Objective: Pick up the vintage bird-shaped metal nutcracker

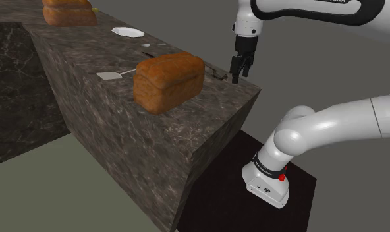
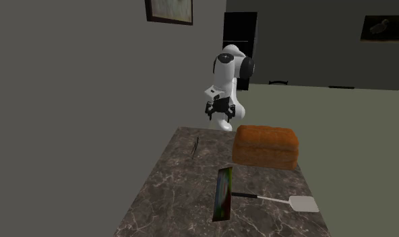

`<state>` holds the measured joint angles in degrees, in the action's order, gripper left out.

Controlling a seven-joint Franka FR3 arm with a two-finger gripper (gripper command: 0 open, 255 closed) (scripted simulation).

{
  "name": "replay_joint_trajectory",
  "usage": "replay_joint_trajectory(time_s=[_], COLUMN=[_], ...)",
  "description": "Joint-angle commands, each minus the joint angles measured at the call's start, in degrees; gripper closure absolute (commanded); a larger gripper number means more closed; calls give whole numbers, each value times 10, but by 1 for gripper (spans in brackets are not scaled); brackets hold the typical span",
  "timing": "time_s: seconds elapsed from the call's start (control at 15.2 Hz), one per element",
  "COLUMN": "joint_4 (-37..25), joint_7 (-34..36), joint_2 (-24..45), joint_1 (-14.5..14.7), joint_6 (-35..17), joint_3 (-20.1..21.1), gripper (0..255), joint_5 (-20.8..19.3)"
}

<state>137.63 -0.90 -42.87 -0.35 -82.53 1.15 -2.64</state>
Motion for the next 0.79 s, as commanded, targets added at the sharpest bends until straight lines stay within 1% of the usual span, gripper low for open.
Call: replay_joint_trajectory(time_s=[0.0,0.33,0.73], joint_4=[0,-54,-141], joint_7=[0,-38,-84], joint_2=[0,102,229], joint_1=[0,-12,-21], joint_6=[0,-54,-100], joint_3=[0,-35,-72], gripper=[0,0,0], joint_5=[0,-16,-18])
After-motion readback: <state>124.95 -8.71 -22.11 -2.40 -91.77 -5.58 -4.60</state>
